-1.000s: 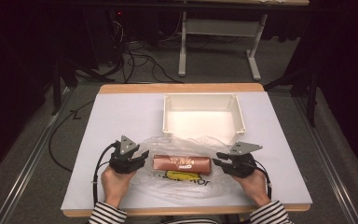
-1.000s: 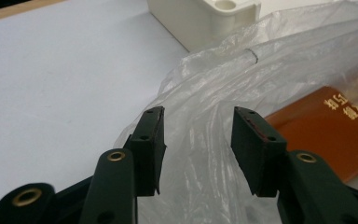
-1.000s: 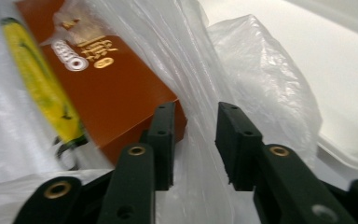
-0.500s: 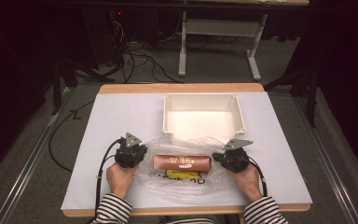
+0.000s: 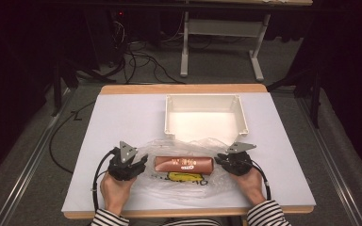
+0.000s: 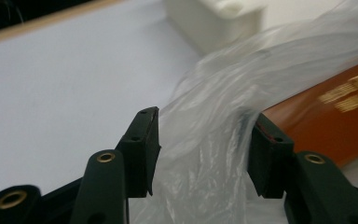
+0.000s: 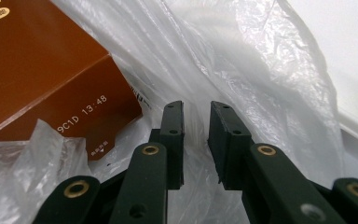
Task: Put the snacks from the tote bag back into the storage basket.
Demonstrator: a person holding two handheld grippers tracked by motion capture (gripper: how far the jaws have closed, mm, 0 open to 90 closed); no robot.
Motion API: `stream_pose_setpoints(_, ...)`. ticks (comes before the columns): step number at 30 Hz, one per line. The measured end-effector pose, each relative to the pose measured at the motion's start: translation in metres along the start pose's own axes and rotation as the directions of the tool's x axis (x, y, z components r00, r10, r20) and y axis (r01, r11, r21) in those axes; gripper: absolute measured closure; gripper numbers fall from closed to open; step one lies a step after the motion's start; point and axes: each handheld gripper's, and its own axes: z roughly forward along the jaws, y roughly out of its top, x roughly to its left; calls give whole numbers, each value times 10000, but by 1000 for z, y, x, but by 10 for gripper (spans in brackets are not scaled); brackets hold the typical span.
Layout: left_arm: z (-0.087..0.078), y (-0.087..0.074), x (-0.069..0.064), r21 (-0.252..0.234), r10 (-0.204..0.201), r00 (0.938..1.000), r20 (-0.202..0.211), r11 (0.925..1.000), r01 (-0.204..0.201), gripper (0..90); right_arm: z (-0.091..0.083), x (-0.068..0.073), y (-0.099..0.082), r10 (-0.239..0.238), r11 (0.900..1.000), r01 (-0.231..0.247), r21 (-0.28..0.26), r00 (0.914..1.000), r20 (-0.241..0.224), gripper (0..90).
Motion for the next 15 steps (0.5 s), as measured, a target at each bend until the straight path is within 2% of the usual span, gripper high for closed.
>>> stream_pose_setpoints(2, 0, 7, -8, 19, -128, 9981, 604, 9999, 127, 472, 0, 1, 0, -136, 9999, 136, -11, 9999, 78, 764)
stream_pose_setpoints(4, 8, 7, -12, 491, -72, 9967, 804, 9988, 33, 465, 0, 0, -2, -230, 9997, 231, -108, 9997, 73, 764)
stream_pose_setpoints(6, 19, 2, -12, 1107, -253, 9959, 865, 9937, 156, 443, 0, 0, -2, -182, 9997, 183, -155, 9998, 43, 764)
stream_pose_setpoints(7, 21, -2, -11, 1236, -332, 9954, 904, 9921, 219, 443, 0, 0, -2, -182, 9997, 183, -155, 9998, 43, 764)
stream_pose_setpoints(8, 21, -7, -11, 1164, -503, 9944, 931, 9924, 393, 443, 0, 1, -2, -216, 9997, 218, -146, 9997, 80, 763)
stream_pose_setpoints(10, 15, -15, -13, 799, -573, 9927, 1060, 9956, 490, 443, 0, 0, -2, -152, 9998, 153, -155, 9999, 33, 763)
stream_pose_setpoints(12, 11, -20, -16, 684, -455, 9936, 1033, 9969, 386, 445, 0, -1, -2, -127, 9998, 127, -137, 9999, -28, 763)
stream_pose_setpoints(15, 11, -27, -19, 668, -399, 9916, 1233, 9973, 318, 443, 0, 2, -2, -116, 9999, 118, -100, 9998, 142, 761)
